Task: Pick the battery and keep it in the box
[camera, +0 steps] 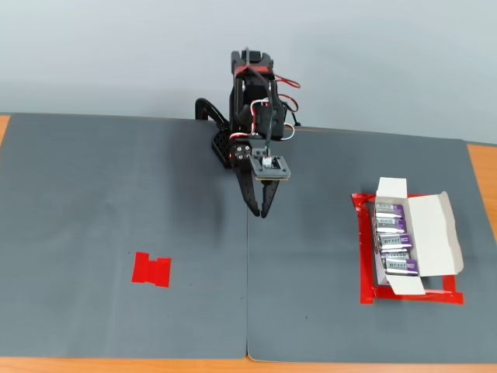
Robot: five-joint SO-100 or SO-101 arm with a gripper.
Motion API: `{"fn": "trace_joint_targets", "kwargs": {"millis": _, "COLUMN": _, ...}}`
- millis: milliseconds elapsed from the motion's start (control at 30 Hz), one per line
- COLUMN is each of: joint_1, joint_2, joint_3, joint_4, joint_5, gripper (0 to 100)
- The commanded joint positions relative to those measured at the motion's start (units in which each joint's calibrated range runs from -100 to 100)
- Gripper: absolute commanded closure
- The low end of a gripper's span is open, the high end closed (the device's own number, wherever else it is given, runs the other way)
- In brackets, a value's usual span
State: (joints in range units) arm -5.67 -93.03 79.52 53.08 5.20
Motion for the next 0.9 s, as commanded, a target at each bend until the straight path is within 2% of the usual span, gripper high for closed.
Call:
{"fn": "trace_joint_targets", "kwargs": {"millis": 0, "joint_1": 0.7, "joint_2": -4.4, "joint_3": 5.6, "joint_4": -0.7, "joint_5": -0.1, "gripper": 98}}
{"fn": "trace_joint_targets", "kwargs": {"millis": 367, "joint_1": 0.8, "joint_2": -6.5, "joint_3": 15.6, "joint_4": 0.5, "joint_5": -0.1, "gripper": 98}}
{"fn": "trace_joint_targets", "kwargs": {"millis": 600, "joint_1": 0.8, "joint_2": -6.5, "joint_3": 16.1, "joint_4": 12.7, "joint_5": -0.3, "gripper": 98}}
{"fn": "trace_joint_targets", "kwargs": {"millis": 733, "joint_1": 0.9, "joint_2": -6.5, "joint_3": 13.3, "joint_4": 21.8, "joint_5": -3.2, "gripper": 98}}
{"fn": "trace_joint_targets", "kwargs": {"millis": 867, "joint_1": 1.0, "joint_2": -6.5, "joint_3": 13.1, "joint_4": 21.8, "joint_5": -4.2, "gripper": 98}}
